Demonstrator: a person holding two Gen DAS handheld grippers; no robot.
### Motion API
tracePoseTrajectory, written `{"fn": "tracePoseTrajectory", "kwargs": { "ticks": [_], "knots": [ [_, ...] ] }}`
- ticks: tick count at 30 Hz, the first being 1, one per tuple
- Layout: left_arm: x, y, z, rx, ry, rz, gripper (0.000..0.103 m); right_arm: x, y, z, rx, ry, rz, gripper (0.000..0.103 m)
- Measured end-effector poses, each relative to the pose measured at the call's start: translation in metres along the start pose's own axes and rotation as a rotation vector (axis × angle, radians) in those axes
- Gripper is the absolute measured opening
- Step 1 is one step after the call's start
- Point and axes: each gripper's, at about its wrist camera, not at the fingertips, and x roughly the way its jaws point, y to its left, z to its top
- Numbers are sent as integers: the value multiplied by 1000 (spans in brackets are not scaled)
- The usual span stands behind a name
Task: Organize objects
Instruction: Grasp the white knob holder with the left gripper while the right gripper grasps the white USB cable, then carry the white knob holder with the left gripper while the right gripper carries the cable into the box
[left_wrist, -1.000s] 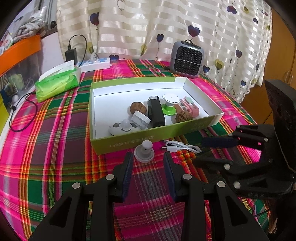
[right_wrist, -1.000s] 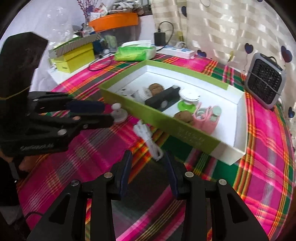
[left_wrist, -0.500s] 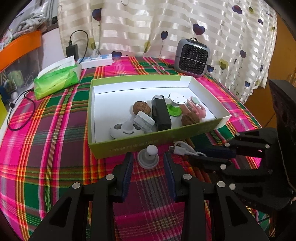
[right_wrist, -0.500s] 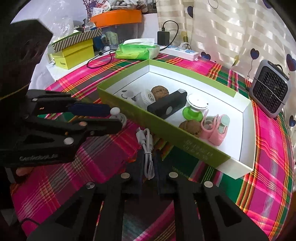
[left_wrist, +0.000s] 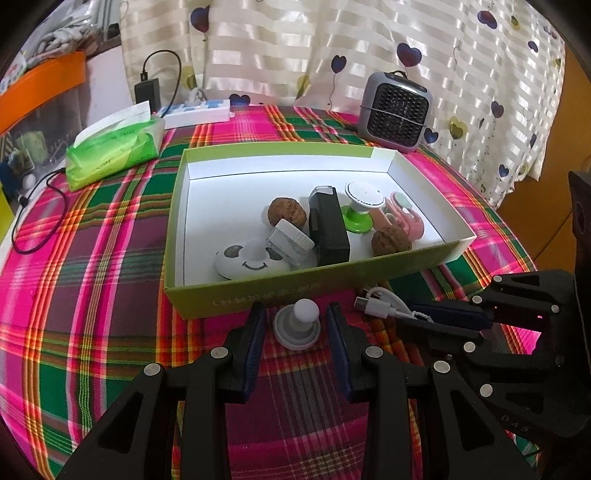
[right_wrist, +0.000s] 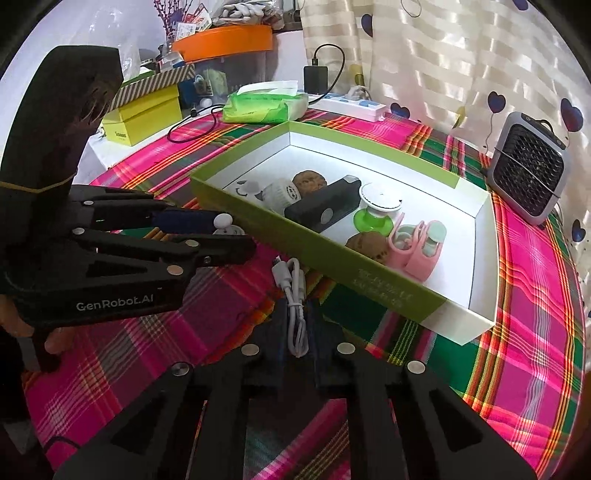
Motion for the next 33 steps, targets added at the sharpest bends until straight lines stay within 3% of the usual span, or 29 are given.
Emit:
{"fn": "tracePoseTrajectory", "kwargs": {
  "ticks": [3, 15, 33],
  "knots": [
    [-1, 2, -1, -15, 0, -23, 24, 0, 2, 0, -4, 1, -5, 11],
    [-7, 7, -6, -49, -15, -75, 23, -1, 2, 0, -2, -5, -15, 11],
    [-18, -1, -14, -15, -33, -108, 23, -13, 12, -11, 47, -33, -31, 10]
  ]
}}
